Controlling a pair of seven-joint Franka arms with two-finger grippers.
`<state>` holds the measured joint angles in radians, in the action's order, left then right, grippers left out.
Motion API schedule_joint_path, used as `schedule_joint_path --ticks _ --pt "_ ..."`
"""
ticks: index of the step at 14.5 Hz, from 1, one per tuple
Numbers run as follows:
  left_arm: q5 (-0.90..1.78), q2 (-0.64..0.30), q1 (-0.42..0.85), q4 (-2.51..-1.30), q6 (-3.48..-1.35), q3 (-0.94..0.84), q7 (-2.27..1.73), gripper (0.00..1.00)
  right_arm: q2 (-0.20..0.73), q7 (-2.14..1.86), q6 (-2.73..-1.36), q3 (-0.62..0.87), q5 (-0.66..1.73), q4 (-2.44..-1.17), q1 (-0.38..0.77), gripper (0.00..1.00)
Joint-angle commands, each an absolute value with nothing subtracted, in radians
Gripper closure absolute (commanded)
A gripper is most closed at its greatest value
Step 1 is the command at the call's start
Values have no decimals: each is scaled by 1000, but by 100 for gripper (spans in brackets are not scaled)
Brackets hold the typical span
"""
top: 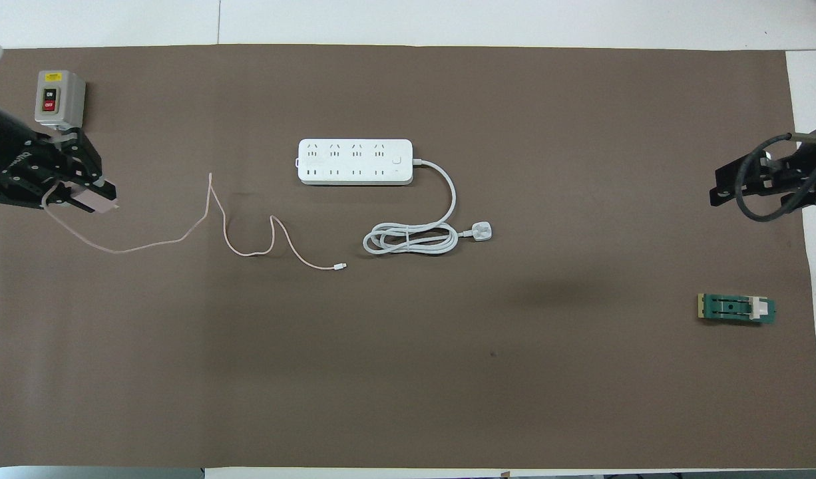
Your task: Plug charger into power strip
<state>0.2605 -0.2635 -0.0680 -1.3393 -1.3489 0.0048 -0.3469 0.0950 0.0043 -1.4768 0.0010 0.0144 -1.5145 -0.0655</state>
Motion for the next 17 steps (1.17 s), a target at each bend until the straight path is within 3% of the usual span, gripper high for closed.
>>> schedule_joint_path --ticks 1,5,9,13,17 --pt "195 -239 -52 -1345 -1405 11 -543 100 31 -46 -1497 11 -14 -1569 -75 0" --pt "178 -279 70 -1344 -1613 8 -1235 100 -84 -69 -1546 12 -15 -1679 -78 0" --pt "141 -371 227 -1336 -1698 9 -1690 100 -84 -52 -1569 15 -8 -1694 -90 0" --pt "69 -448 310 -1335 -1735 11 -1796 100 -78 -17 -1565 20 2 -1681 -89 0" --pt "49 -607 365 -1232 -1784 17 -1942 100 -78 -25 -1563 21 0 -1681 -91 0"
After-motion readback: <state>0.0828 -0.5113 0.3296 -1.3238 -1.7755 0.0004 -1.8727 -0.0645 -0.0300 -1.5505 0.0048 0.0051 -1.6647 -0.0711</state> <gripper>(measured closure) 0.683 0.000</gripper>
